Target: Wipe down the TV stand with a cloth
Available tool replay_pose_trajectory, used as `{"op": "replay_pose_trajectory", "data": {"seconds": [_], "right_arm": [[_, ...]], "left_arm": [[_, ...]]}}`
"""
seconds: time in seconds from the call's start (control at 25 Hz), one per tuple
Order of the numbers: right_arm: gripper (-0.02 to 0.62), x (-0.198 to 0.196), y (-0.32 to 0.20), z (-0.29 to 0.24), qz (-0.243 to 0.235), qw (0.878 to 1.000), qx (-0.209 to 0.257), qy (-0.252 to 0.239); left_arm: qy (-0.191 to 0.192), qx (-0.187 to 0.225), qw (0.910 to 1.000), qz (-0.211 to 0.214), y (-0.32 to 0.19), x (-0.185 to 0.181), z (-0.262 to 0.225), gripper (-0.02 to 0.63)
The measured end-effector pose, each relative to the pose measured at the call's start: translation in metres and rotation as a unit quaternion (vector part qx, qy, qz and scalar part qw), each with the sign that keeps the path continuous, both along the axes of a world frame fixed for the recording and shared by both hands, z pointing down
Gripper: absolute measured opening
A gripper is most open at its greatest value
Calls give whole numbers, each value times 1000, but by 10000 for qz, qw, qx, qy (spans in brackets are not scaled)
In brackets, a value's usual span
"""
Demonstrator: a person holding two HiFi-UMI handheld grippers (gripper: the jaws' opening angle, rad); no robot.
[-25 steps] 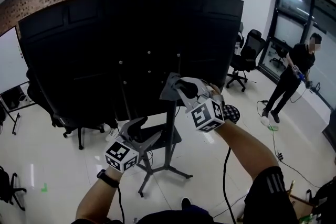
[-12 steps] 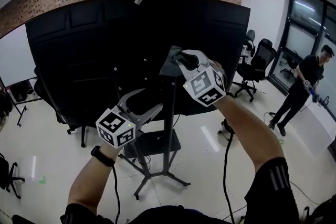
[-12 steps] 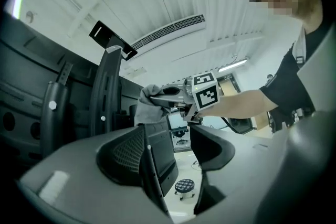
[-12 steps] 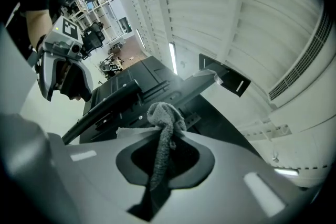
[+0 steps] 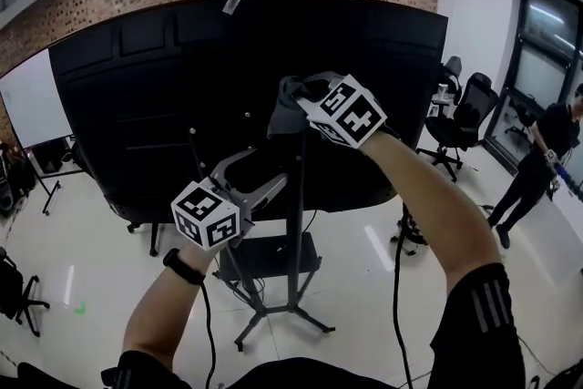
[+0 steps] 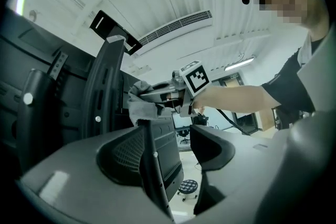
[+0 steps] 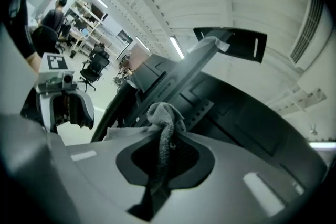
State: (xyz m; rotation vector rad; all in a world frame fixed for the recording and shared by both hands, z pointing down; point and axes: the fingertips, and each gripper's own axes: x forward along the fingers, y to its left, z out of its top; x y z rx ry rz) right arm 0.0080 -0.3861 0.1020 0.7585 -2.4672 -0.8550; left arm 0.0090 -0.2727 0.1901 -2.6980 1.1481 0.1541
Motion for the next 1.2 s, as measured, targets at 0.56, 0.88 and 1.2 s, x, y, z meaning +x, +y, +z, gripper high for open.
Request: {"op": "replay_pose_trajectory", "data": {"seconds": [0.56,0.88,1.2], "right_arm": [[20,39,8,18,-298,9979,156,-545],[26,29,29,59,-283,9865,1609,-76],[26,25,31,92,-113,9520,2966,753]], "left_arm": [[5,-153,9999,-40,-20,20,29,290],[19,-303,9995,-124,-23,20,45,287],[42,-542,9983,-224,-26,16,68,285]]}}
